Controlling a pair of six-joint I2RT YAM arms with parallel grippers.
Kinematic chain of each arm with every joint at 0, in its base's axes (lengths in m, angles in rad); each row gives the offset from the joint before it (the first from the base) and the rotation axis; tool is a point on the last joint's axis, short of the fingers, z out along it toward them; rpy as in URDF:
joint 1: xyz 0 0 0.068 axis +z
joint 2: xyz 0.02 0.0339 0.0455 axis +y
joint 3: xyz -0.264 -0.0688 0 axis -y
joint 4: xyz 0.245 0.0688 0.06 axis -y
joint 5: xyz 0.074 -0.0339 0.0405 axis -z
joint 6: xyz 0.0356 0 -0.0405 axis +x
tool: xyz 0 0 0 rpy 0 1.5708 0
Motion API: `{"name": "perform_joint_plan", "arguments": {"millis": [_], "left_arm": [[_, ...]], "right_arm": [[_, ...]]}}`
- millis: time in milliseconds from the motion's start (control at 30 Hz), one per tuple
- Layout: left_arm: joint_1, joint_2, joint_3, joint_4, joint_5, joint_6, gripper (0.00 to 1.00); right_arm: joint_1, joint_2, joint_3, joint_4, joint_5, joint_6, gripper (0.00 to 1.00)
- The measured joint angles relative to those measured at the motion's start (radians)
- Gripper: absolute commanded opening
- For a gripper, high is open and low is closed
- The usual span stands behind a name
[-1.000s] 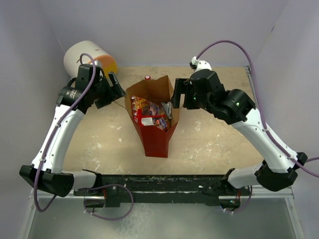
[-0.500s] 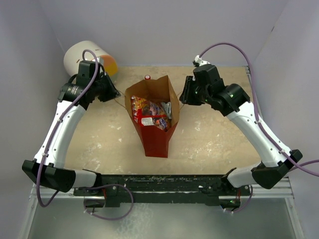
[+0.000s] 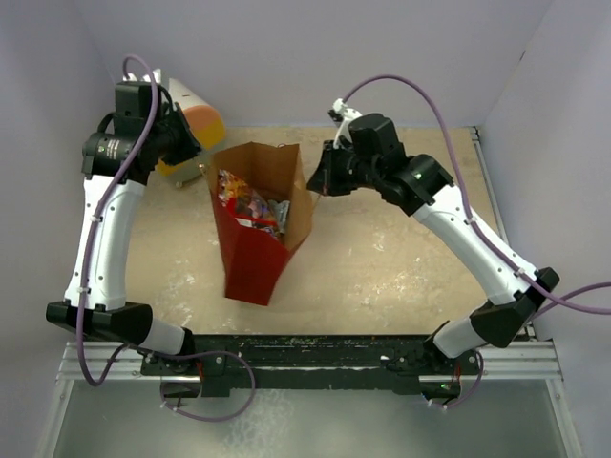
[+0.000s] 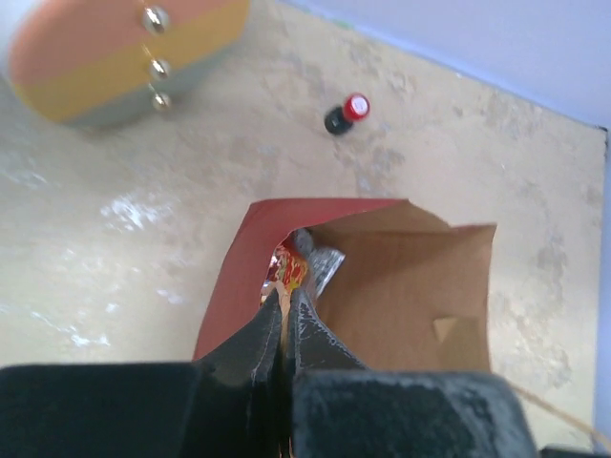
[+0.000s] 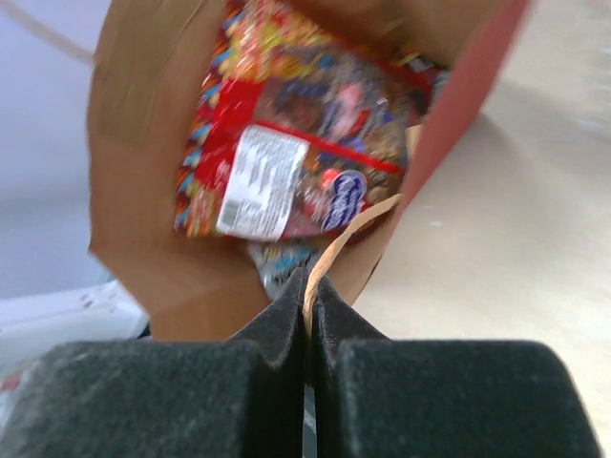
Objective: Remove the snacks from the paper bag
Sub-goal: Adjust the paper bag at the center of the board.
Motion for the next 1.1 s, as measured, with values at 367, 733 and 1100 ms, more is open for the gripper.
{"name": "perform_joint_plan", "arguments": {"millis": [367,733,1100], "left_arm": [[0.026,-0.027,-0.092,0.154,0.189,0.164,0.00],[0.028,-0.314,-0.531,0.373,0.529,0.064,0.00],[0.027,-0.343,-0.485,0.312,0.524,0.031,0.00]], "right_arm": [[0.117,0.179,-0.055,0.193,-0.203,0.034,0.11],[0.114,-0.084,-0.425,0.180,-0.238,0.018,0.50],[0.111,-0.136,-0.256,0.087,-0.060,0.060,0.65]]}}
